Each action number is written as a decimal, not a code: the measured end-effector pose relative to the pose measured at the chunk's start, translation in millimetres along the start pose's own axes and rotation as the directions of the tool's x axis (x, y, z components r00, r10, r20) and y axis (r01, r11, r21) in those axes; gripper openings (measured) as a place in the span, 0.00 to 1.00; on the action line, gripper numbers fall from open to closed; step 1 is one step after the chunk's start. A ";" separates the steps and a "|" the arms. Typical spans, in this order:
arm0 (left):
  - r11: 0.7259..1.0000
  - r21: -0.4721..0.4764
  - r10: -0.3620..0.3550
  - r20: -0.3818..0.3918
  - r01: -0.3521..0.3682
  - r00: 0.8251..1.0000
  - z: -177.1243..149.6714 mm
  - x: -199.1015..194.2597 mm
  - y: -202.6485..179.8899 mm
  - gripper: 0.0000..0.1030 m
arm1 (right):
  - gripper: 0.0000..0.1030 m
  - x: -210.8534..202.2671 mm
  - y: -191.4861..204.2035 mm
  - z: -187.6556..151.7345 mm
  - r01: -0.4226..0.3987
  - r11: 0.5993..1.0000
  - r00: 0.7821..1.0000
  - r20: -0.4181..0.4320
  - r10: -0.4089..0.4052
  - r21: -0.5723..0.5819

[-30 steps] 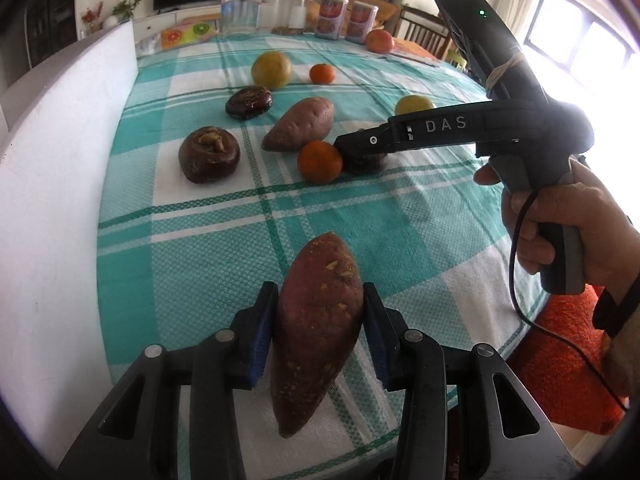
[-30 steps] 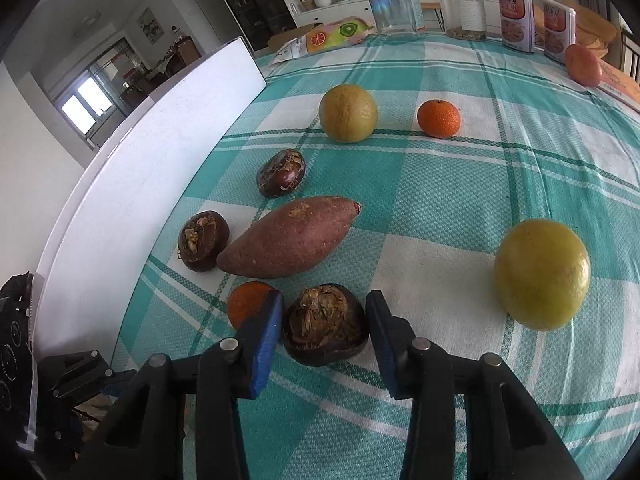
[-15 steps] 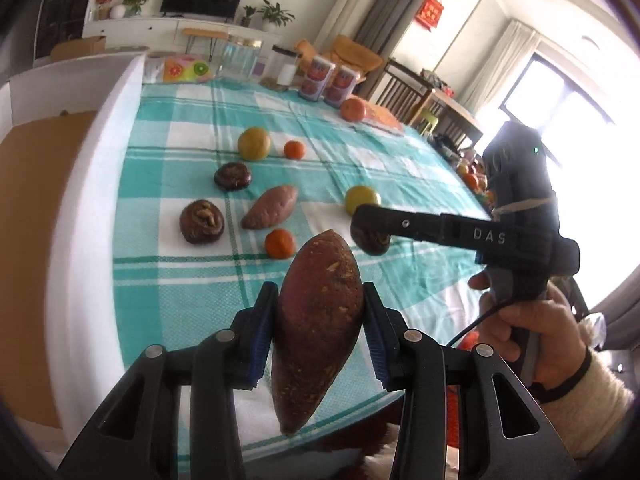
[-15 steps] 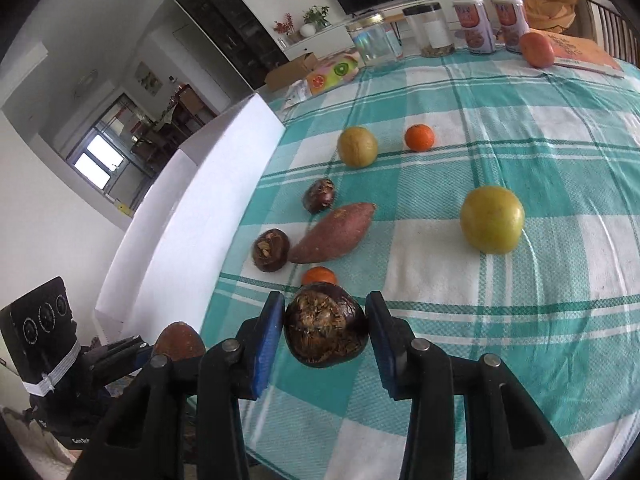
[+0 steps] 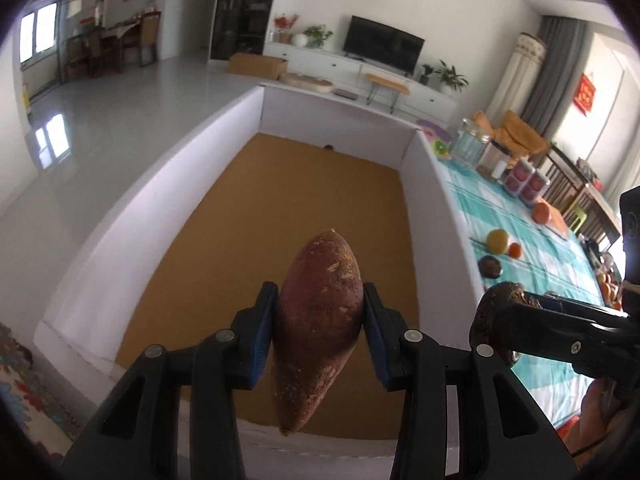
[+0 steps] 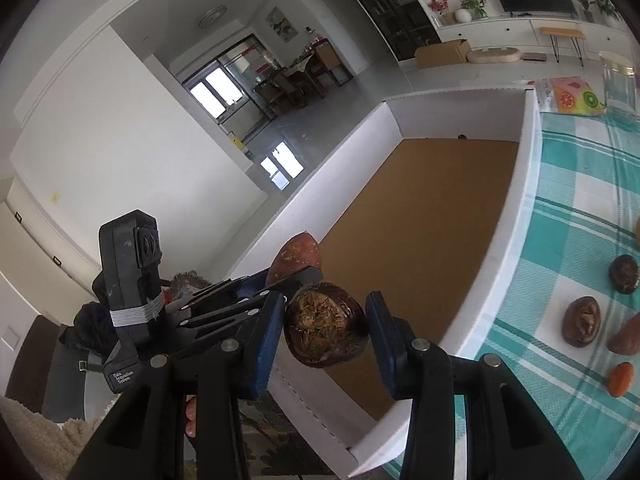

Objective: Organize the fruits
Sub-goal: 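Carry both held items over the white box and open both tools, then move both empty tools back over the fruit on the tablecloth, then lower the left tool onto the large dark brown root and close it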

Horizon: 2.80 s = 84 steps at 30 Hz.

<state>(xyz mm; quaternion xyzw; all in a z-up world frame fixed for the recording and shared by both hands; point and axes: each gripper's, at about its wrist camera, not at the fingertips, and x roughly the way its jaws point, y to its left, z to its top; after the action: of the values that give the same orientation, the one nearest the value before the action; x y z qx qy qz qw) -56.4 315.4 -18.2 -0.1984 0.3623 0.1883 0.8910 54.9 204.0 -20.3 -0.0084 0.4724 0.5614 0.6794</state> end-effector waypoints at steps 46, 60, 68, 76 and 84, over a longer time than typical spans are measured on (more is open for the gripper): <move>0.808 0.538 -0.173 -0.175 0.241 0.969 -119.1 108.9 -245.0 0.88 | 1.00 -230.5 -251.5 -213.6 0.623 0.356 0.532 -0.044 -0.846 0.697; 0.808 0.541 -0.173 -0.163 0.235 0.971 -120.4 109.5 -246.2 0.90 | 1.00 -227.0 -251.5 -211.2 0.649 0.342 0.520 -0.067 -0.852 0.680; 0.808 0.541 -0.174 -0.163 0.235 0.971 -120.7 109.3 -246.1 0.90 | 1.00 -226.9 -251.6 -211.0 0.649 0.342 0.520 -0.068 -0.852 0.680; 0.807 0.541 -0.174 -0.163 0.235 0.971 -120.9 109.4 -245.9 0.90 | 1.00 -226.8 -251.5 -210.9 0.649 0.342 0.519 -0.068 -0.852 0.679; 0.807 0.541 -0.175 -0.163 0.236 0.971 -121.3 109.4 -245.8 0.90 | 1.00 -227.4 -251.6 -211.1 0.647 0.343 0.521 -0.066 -0.851 0.681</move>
<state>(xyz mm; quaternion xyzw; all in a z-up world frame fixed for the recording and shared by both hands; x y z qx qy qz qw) 65.0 68.0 -123.6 0.0218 0.4240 -0.0335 0.9048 132.8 -175.0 -119.7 0.0868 0.4609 -0.0210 0.8830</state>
